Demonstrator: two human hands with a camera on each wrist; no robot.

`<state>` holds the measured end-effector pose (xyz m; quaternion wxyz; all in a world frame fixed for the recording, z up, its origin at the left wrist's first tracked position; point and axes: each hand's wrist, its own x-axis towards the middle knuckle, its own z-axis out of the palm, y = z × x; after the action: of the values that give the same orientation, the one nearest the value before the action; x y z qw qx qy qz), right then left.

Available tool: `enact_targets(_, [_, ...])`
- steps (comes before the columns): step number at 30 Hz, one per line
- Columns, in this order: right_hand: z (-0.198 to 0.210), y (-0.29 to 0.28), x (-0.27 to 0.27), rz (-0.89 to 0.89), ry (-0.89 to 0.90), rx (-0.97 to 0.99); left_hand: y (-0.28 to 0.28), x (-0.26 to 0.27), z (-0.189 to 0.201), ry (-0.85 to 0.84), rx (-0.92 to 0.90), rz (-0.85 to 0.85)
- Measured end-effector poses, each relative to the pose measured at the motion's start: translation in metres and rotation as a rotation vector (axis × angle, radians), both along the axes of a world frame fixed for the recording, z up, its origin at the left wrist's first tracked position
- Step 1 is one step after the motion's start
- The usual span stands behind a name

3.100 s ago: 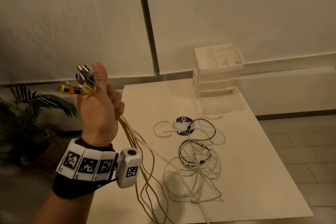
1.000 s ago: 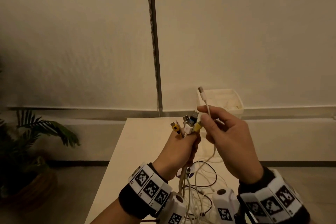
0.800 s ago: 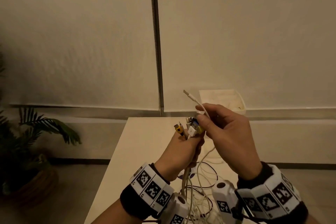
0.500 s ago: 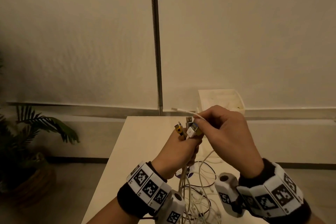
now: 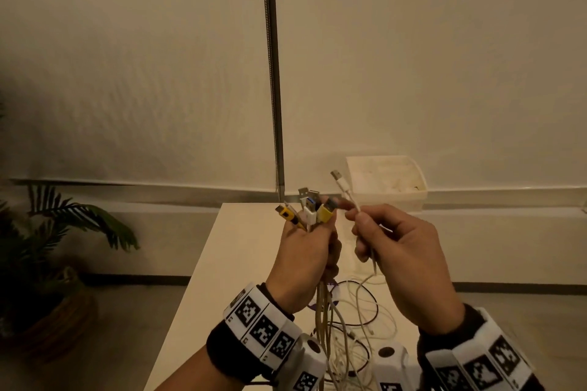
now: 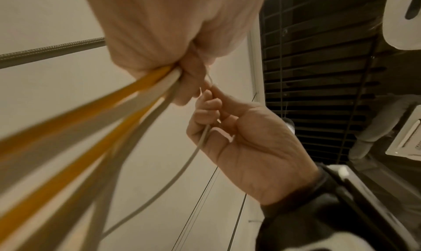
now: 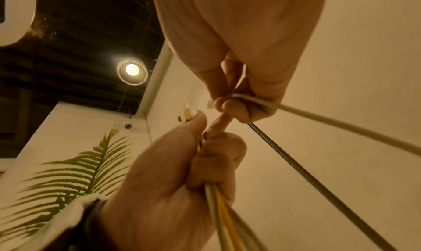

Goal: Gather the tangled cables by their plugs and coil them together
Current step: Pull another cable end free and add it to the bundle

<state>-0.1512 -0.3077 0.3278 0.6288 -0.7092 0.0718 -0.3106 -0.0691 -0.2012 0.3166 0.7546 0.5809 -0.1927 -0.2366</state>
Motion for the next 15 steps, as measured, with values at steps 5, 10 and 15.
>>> enact_targets(5, [-0.001,0.016,-0.003,0.026,0.0,-0.051,0.002,-0.007,0.003,-0.154,-0.067,-0.086])
enact_targets(10, [-0.007,0.021,-0.006,0.001,-0.006,-0.12,0.002,-0.01,0.005,-0.151,-0.036,-0.11])
enact_targets(15, [-0.014,0.02,-0.006,-0.059,-0.013,-0.233,0.003,-0.012,0.005,-0.136,-0.022,-0.101])
